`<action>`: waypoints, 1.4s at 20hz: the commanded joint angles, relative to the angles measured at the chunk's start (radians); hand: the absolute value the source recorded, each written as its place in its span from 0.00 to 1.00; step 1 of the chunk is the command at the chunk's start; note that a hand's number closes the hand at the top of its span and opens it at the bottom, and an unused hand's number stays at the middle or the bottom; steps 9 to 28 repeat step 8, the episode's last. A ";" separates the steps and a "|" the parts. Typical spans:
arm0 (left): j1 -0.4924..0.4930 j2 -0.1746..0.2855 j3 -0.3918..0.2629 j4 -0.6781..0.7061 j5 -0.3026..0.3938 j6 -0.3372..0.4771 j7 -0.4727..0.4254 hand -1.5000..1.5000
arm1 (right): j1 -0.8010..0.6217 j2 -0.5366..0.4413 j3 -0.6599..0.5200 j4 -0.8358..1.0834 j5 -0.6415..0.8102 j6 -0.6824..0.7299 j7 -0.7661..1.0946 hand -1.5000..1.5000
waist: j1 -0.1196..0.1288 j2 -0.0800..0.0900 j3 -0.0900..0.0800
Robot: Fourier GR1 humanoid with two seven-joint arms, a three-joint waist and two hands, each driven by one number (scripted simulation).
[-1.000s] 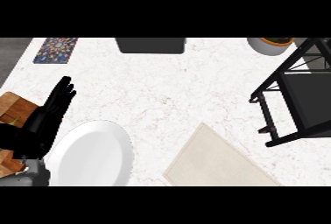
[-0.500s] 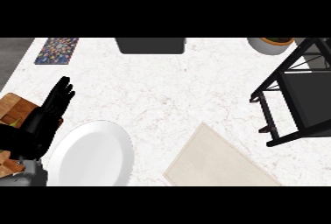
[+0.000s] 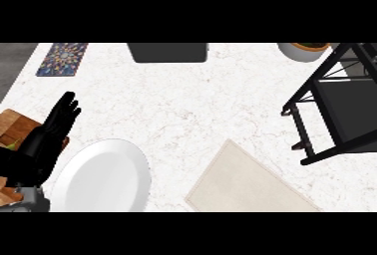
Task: Pick the tomato from the placemat and place it in the tiered shelf
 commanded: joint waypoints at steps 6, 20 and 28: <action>-0.001 0.008 0.031 0.023 0.010 -0.001 -0.031 0.50 | -0.022 -0.241 -0.423 0.123 -0.314 0.268 0.133 0.00 | -0.022 0.000 0.001; -0.002 0.010 0.025 0.055 -0.009 0.000 -0.044 0.50 | -0.019 -0.311 -0.508 0.196 -0.376 0.315 0.119 0.00 | -0.027 0.001 0.001; -0.002 0.010 0.025 0.055 -0.009 0.000 -0.044 0.50 | -0.019 -0.311 -0.508 0.196 -0.376 0.315 0.119 0.00 | -0.027 0.001 0.001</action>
